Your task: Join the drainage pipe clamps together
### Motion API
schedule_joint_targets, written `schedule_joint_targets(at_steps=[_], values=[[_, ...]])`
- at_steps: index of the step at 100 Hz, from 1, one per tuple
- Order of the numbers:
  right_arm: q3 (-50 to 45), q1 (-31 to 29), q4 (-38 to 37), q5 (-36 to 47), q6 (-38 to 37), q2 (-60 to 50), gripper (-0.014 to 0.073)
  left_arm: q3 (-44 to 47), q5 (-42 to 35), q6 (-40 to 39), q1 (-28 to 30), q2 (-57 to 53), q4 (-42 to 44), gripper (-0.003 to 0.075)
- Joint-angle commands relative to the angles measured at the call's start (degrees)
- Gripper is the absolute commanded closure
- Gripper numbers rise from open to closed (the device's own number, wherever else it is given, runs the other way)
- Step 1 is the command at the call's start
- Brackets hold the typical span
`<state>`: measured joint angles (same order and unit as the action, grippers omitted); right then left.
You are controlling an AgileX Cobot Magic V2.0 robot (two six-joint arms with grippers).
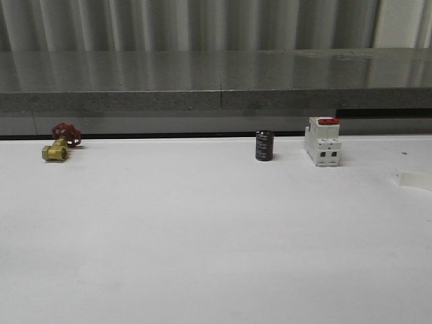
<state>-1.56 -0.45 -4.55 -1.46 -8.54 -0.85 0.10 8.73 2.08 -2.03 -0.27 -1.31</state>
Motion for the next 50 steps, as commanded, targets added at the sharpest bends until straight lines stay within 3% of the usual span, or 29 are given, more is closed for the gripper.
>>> schedule_joint_targets(at_steps=[1, 39, 50], values=[[0.96, 0.29, -0.25, 4.95, 0.02, -0.87, 0.066, 2.52, -4.16, -0.12, -0.57, -1.56, -0.65, 0.0741], [0.96, 0.29, -0.25, 4.95, 0.02, -0.87, 0.066, 1.51, -7.8, -0.12, -0.57, -1.56, -0.9, 0.0741], [0.96, 0.29, -0.25, 4.95, 0.02, -0.87, 0.066, -3.16, -1.84, -0.12, -0.44, -1.2, 1.31, 0.0741]])
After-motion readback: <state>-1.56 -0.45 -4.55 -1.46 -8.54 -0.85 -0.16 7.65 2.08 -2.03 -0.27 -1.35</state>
